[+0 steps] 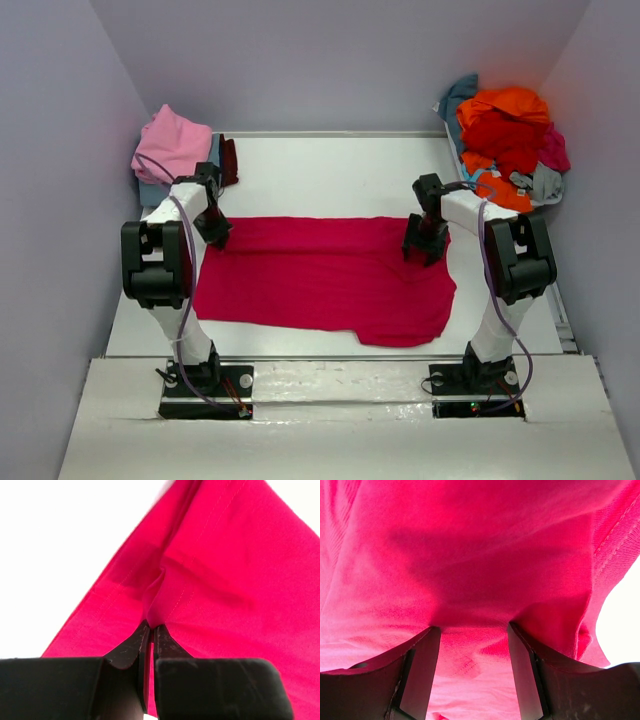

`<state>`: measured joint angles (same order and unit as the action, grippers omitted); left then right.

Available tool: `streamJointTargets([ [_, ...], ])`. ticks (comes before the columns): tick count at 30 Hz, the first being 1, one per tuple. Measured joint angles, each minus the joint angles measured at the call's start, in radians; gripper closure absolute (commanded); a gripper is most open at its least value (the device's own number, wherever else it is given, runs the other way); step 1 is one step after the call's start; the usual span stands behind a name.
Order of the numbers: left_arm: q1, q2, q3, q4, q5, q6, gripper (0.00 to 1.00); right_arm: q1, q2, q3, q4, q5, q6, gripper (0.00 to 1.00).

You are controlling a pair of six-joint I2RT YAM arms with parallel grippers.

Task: Fold and stack the t-shirts
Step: Fold the flattened tshirt in 1/3 of the way

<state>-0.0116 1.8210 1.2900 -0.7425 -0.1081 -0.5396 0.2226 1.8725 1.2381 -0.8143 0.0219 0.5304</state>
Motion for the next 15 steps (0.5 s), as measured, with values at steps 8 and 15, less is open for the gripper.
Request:
streamJointTargets([
  [8, 0.031, 0.009, 0.01, -0.008, -0.01, 0.0, 0.94, 0.0, 0.0, 0.0, 0.0, 0.0, 0.0, 0.37],
  [15, 0.042, 0.01, -0.021, -0.008, 0.019, 0.002, 0.55, 0.0, 0.0, 0.0, 0.0, -0.001, -0.003, 0.37],
])
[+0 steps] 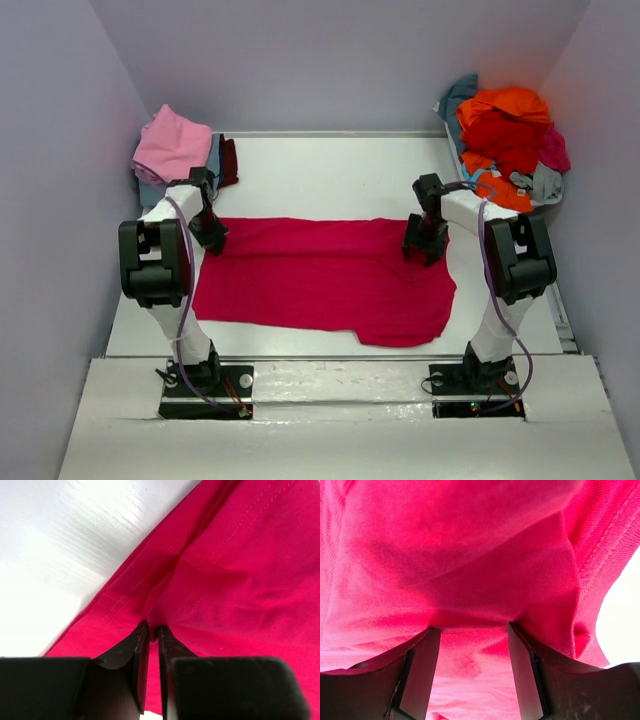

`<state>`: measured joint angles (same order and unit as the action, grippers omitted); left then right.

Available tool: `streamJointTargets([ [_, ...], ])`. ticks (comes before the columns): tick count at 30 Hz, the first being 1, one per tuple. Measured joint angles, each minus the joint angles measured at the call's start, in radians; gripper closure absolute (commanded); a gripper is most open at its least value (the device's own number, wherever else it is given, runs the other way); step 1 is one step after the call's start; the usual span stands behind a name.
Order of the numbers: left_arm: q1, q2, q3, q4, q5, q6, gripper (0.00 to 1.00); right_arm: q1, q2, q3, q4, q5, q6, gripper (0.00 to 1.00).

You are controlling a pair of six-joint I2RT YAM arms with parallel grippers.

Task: Fold and stack the t-shirts
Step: Fold the flattened tshirt in 1/3 of the way

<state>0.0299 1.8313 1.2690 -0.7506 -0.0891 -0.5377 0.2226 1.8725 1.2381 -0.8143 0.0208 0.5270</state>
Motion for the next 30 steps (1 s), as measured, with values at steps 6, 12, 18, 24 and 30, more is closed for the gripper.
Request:
streamJointTargets([
  [6, 0.005, 0.0, -0.001, 0.002, -0.003, 0.016, 0.2, 0.0, 0.0, 0.0, 0.0, -0.003, -0.002, 0.36],
  [12, 0.004, 0.0, 0.003, -0.002, -0.023, 0.014, 0.18, 0.0, -0.001, 0.001, 0.0, -0.005, -0.007, 0.36],
  [18, -0.031, -0.001, 0.062, -0.025, -0.07, 0.014, 0.18, 0.0, -0.005, 0.001, -0.001, -0.002, -0.008, 0.36],
  [24, -0.08, 0.001, 0.161, -0.03, -0.101, 0.017, 0.18, 0.0, -0.006, 0.003, -0.008, 0.006, -0.012, 0.35],
  [30, -0.092, 0.069, 0.185, -0.024, -0.104, 0.019, 0.18, -0.001, -0.005, 0.007, -0.016, 0.01, -0.015, 0.35],
])
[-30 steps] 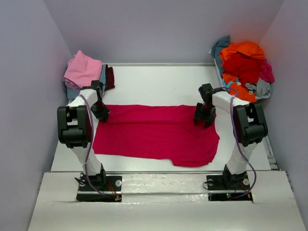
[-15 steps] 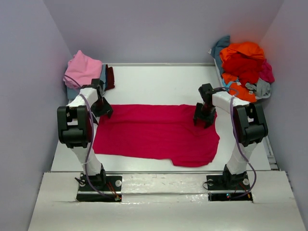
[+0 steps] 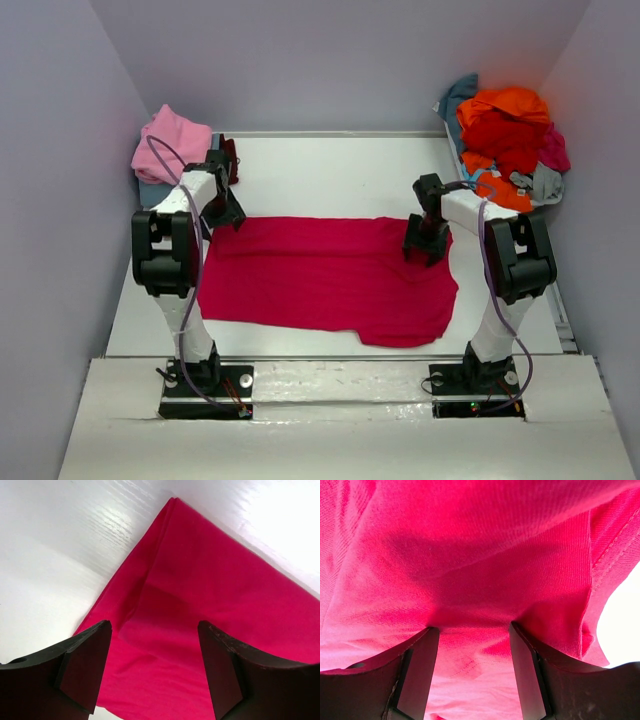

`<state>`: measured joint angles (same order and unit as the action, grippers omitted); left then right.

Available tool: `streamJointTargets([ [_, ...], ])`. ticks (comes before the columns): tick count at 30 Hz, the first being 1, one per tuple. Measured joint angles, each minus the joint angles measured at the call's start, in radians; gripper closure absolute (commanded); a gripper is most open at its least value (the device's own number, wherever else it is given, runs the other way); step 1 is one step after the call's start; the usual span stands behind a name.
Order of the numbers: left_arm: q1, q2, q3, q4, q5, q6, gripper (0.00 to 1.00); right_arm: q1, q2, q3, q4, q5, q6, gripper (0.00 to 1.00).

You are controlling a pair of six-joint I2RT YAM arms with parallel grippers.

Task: Fold and stack the t-shirts
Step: Fold the flattened tshirt in 1/3 of the way

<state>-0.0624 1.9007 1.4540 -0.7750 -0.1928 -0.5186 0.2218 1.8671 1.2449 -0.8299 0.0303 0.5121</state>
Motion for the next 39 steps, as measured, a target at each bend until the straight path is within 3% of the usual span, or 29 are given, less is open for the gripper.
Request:
streamJointTargets([
  [5, 0.0, 0.111, 0.018, -0.007, -0.009, 0.006, 0.18, 0.0, 0.005, 0.009, -0.008, 0.0, 0.0, 0.35],
  [16, 0.0, 0.171, 0.102, -0.044, -0.043, 0.009, 0.18, -0.006, 0.011, 0.067, -0.019, 0.008, -0.004, 0.35],
  [29, 0.0, 0.233, 0.196, -0.112, -0.045, 0.019, 0.18, -0.006, 0.175, 0.257, -0.077, 0.01, -0.003, 0.35],
  [39, 0.002, 0.267, 0.251, -0.145, -0.046, 0.03, 0.18, -0.009, 0.204, 0.294, -0.116, 0.0, 0.0, 0.34],
])
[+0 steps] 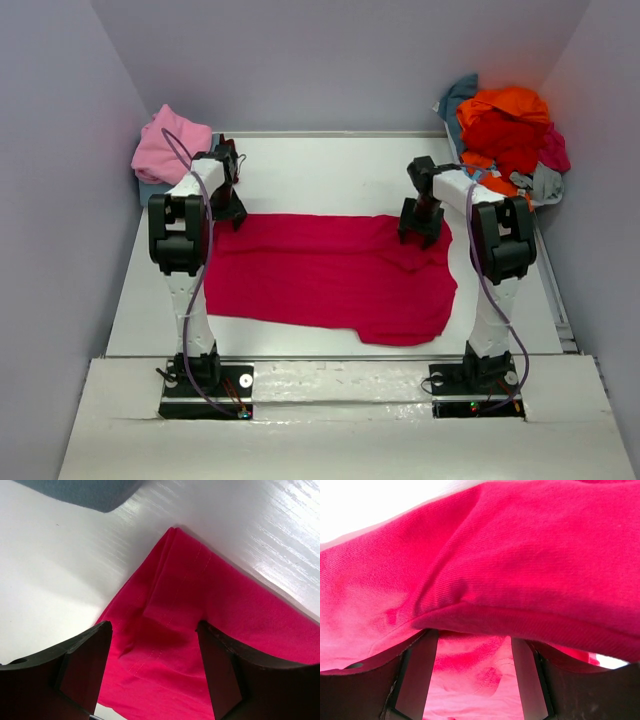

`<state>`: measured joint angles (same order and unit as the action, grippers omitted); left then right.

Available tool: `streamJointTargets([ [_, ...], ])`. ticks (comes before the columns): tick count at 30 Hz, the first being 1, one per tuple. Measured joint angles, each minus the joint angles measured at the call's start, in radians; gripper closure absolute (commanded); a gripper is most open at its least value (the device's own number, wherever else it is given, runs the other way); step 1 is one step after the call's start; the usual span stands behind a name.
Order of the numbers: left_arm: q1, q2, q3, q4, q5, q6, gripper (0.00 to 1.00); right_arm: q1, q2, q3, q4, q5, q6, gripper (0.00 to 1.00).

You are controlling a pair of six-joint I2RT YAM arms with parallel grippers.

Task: Fold and stack the t-shirts
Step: Fold the flattened tshirt in 1/3 of the way

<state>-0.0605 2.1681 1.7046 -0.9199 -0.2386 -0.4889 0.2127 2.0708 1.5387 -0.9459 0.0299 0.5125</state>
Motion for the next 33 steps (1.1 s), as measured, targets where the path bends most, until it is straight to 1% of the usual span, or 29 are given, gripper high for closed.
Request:
streamJointTargets([
  [6, 0.015, 0.029, 0.046, -0.021, 0.021, 0.006, 0.18, -0.049, 0.003, 0.002, -0.004, -0.048, 0.024, 0.34],
  [10, 0.025, 0.061, 0.1, -0.042, 0.038, 0.009, 0.18, -0.074, 0.029, 0.04, -0.035, -0.072, 0.031, 0.34],
  [16, 0.028, 0.126, 0.212, -0.071, 0.06, 0.018, 0.18, -0.101, 0.114, 0.171, -0.128, -0.095, 0.035, 0.34],
  [22, 0.029, 0.215, 0.37, -0.093, 0.088, 0.034, 0.17, -0.116, 0.24, 0.386, -0.211, -0.089, 0.031, 0.34],
  [25, 0.03, 0.233, 0.402, -0.089, 0.097, 0.039, 0.16, -0.118, 0.278, 0.456, -0.23, -0.084, 0.023, 0.34],
  [27, 0.03, 0.239, 0.414, -0.087, 0.1, 0.042, 0.14, -0.12, 0.294, 0.487, -0.236, -0.082, 0.014, 0.33],
  [33, 0.032, 0.259, 0.449, -0.062, 0.119, 0.052, 0.13, -0.121, 0.289, 0.478, -0.223, -0.084, -0.006, 0.33],
])
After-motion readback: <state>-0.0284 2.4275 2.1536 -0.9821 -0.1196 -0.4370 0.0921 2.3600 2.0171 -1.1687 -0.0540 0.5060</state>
